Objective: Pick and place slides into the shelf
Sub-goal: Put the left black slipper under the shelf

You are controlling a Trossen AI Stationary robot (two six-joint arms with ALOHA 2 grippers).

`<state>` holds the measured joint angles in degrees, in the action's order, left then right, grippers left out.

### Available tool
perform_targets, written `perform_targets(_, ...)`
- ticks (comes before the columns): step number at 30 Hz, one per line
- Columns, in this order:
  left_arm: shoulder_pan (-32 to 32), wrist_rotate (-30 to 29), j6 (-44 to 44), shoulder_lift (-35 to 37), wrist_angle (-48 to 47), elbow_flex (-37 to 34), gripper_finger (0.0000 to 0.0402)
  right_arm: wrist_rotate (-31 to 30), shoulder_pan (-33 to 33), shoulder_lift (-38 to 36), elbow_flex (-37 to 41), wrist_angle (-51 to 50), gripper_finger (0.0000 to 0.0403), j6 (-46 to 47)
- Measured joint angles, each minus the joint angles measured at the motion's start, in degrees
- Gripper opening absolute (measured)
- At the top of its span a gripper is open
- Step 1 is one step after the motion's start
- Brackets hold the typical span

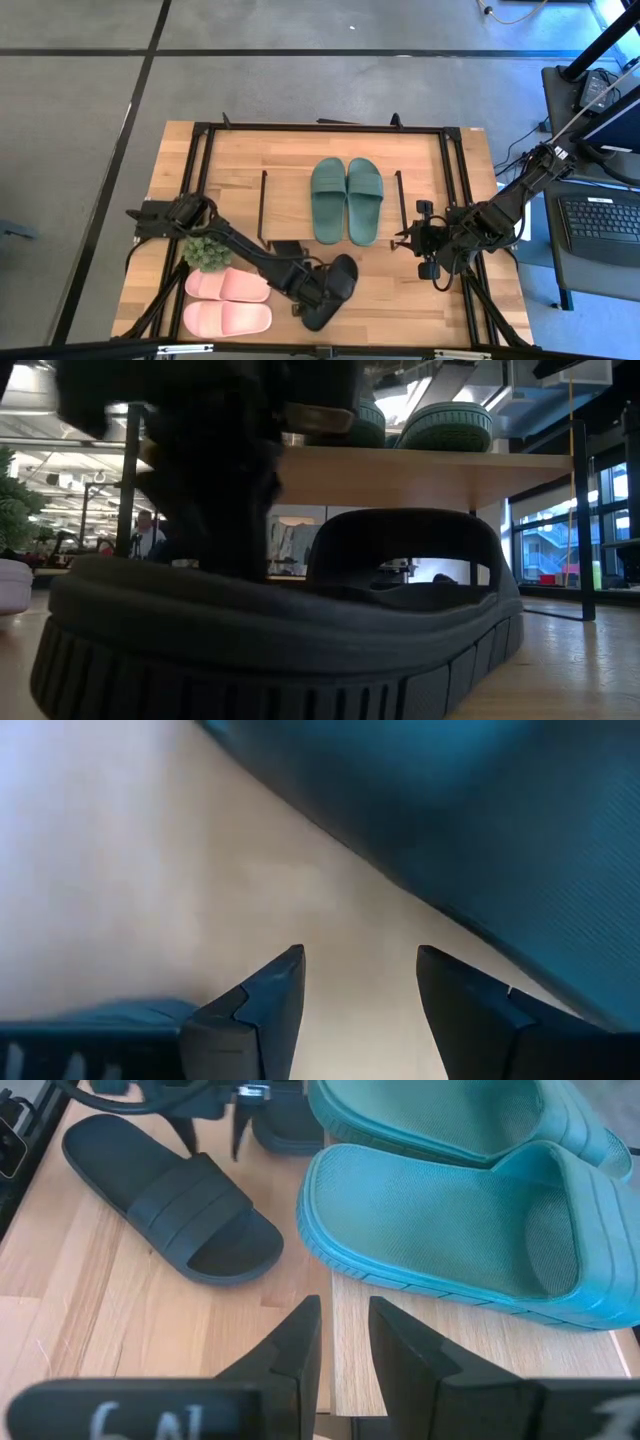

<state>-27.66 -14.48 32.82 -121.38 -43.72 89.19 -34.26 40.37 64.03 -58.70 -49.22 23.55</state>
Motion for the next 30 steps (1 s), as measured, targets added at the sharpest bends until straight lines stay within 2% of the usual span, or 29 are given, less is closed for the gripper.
perform_targets(4,1.35,-8.08,0.03,0.0,-0.31,0.0,0.0184,0.0,0.01,0.0,0.0,0.01,0.0089,0.0)
perform_targets(6,2.18,-9.42,0.06,-0.07,-0.34,0.0,0.0184,0.0,0.0,0.0,0.0,0.01,0.0089,0.0)
perform_targets(15,5.53,-9.87,-0.38,-0.07,-0.39,0.0,0.0184,0.0,0.01,0.0,0.0,0.01,0.0089,0.0)
perform_targets(25,4.17,-9.36,-0.55,-0.07,-0.77,0.02,0.0184,0.0,0.01,0.0,0.0,0.01,0.0089,0.0)
perform_targets(30,1.85,-6.11,0.34,-0.07,-2.45,0.02,0.0184,-0.01,0.0,0.0,0.0,0.03,0.0089,0.25)
